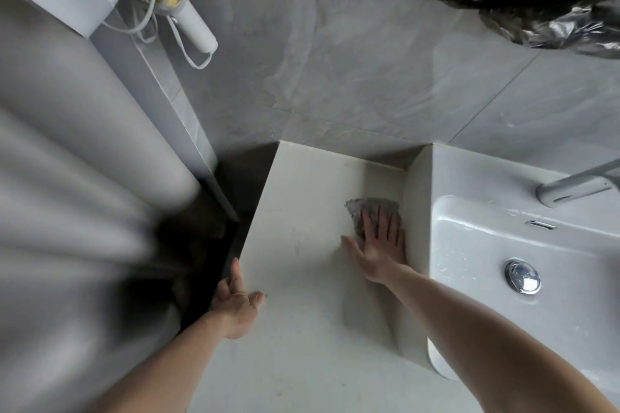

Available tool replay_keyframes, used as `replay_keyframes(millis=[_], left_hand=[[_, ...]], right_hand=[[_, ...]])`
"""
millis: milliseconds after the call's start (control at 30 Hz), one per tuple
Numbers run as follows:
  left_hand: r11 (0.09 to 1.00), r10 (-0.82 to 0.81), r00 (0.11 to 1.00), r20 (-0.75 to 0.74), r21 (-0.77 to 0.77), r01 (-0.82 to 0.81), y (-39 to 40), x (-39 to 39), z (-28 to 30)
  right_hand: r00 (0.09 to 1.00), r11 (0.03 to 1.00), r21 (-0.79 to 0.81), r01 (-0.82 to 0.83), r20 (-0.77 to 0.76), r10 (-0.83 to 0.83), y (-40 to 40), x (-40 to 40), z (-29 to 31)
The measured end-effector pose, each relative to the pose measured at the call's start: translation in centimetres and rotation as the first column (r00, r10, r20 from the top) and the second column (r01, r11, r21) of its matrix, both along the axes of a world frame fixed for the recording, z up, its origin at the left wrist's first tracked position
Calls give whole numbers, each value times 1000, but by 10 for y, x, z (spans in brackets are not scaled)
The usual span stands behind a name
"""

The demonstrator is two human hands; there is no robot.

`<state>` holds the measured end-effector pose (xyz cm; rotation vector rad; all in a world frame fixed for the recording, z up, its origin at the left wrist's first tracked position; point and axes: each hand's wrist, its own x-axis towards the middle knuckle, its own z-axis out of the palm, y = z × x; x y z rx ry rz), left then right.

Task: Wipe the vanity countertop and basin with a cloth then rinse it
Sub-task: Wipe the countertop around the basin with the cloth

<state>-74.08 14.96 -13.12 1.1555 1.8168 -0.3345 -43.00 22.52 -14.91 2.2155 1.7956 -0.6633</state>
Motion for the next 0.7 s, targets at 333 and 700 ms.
replay_keyframes(millis=[333, 700], left_hand=[[999, 27, 999, 30, 33, -28, -2, -3, -17], [1000, 3, 1000, 4, 9, -3, 0, 1, 3]], right_hand=[[995, 992, 84, 95, 29, -97, 104, 19, -12], [998, 989, -141, 44, -39, -50, -55, -48, 4]])
